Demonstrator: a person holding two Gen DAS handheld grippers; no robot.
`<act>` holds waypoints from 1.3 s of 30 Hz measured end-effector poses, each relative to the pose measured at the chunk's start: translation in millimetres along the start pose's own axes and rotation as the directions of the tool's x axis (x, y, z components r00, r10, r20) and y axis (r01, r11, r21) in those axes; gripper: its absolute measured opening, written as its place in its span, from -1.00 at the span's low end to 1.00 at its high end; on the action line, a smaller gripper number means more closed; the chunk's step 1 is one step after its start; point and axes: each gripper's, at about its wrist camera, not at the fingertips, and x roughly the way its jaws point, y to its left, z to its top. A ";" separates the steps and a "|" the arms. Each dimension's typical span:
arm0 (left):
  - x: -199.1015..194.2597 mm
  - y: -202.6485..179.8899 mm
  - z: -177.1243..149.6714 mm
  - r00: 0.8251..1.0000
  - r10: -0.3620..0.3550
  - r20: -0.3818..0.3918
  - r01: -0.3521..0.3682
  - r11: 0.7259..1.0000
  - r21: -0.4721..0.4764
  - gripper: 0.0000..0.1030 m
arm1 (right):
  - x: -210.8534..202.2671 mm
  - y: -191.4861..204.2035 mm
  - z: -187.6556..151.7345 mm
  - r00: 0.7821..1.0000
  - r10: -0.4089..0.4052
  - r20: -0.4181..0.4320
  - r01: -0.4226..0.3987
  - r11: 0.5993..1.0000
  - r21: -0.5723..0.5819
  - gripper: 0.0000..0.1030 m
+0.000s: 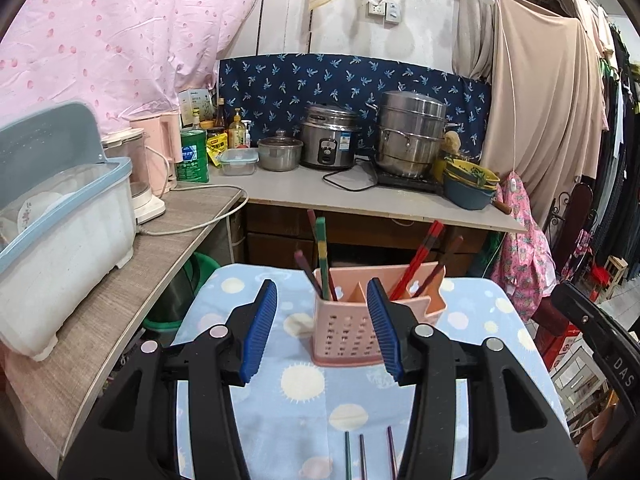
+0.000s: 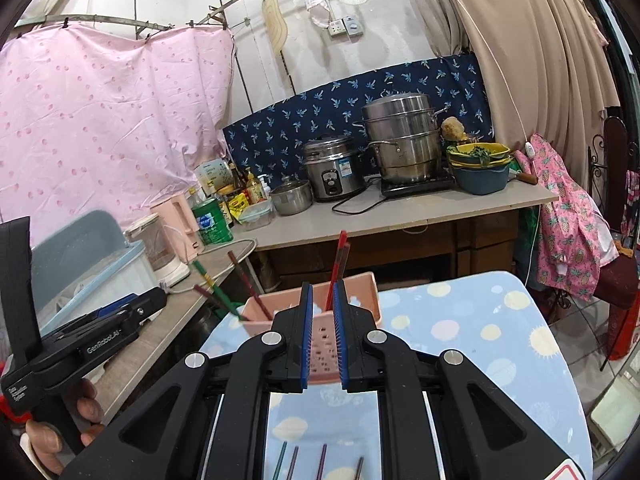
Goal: Organize utensils
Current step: 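Move both open grippers back down to the remaining chopsticks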
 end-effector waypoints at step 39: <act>-51.0 27.0 -226.6 0.935 0.037 -0.352 -0.023 0.999 0.044 0.09 | -76.3 12.3 -248.1 0.903 -0.118 -0.413 0.096 0.993 -0.074 -0.58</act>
